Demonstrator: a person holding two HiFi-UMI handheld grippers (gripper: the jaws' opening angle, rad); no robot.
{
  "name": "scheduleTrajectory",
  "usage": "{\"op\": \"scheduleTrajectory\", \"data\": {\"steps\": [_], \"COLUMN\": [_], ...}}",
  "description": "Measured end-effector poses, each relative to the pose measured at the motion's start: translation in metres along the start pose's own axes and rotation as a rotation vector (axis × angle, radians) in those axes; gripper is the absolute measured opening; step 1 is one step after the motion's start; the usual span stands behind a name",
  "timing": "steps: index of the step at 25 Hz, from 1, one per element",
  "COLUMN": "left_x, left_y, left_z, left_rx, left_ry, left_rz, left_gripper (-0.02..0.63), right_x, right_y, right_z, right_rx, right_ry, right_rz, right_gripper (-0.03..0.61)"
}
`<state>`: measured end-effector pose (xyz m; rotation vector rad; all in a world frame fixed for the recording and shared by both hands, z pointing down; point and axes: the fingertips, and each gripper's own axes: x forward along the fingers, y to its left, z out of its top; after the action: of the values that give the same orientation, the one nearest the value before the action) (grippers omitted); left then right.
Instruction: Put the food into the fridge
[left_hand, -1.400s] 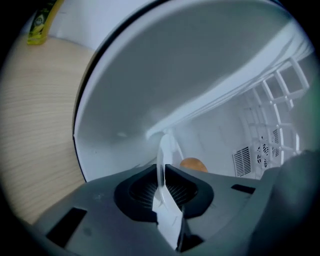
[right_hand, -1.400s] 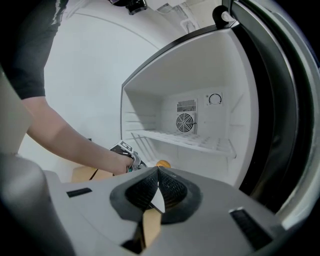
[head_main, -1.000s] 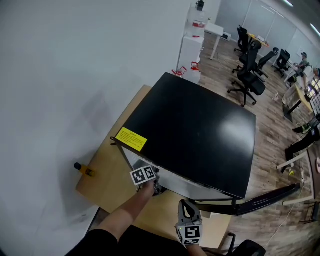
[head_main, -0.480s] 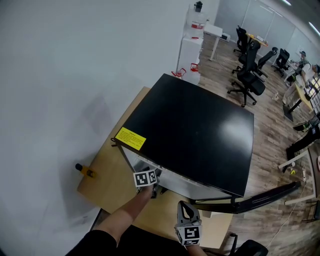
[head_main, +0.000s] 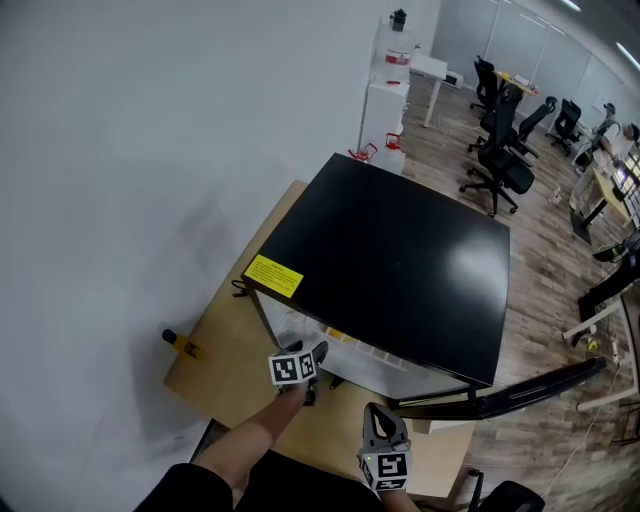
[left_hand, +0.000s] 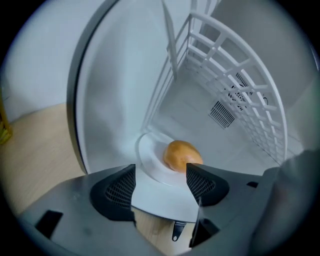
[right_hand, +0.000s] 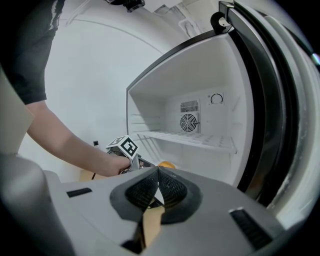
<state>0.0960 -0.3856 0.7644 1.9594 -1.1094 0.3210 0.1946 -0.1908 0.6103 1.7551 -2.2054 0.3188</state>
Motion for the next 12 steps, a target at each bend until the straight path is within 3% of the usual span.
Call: {"op": "scheduleTrajectory", "data": {"steps": [6,12], "left_x": [-0.039,-0.103], "left_y": [0.007,-0.010], "left_z": [0.000,-0.001], "left_rx": [0.006,0.148], "left_ry": [-0.046,-0.107], "left_rz": [0.015,-0.013], "left_gripper": [0.291,0.291], "right_x": [-0.007,-0.026], "right_y": [0.009,0.029], "right_z": [0.003,0.002], "right_rx": [0.027,0.083], "right_ry": [0.002,0.011], "right_rz": [0.010,-0.006], "right_gripper": [0.060,0.060]}}
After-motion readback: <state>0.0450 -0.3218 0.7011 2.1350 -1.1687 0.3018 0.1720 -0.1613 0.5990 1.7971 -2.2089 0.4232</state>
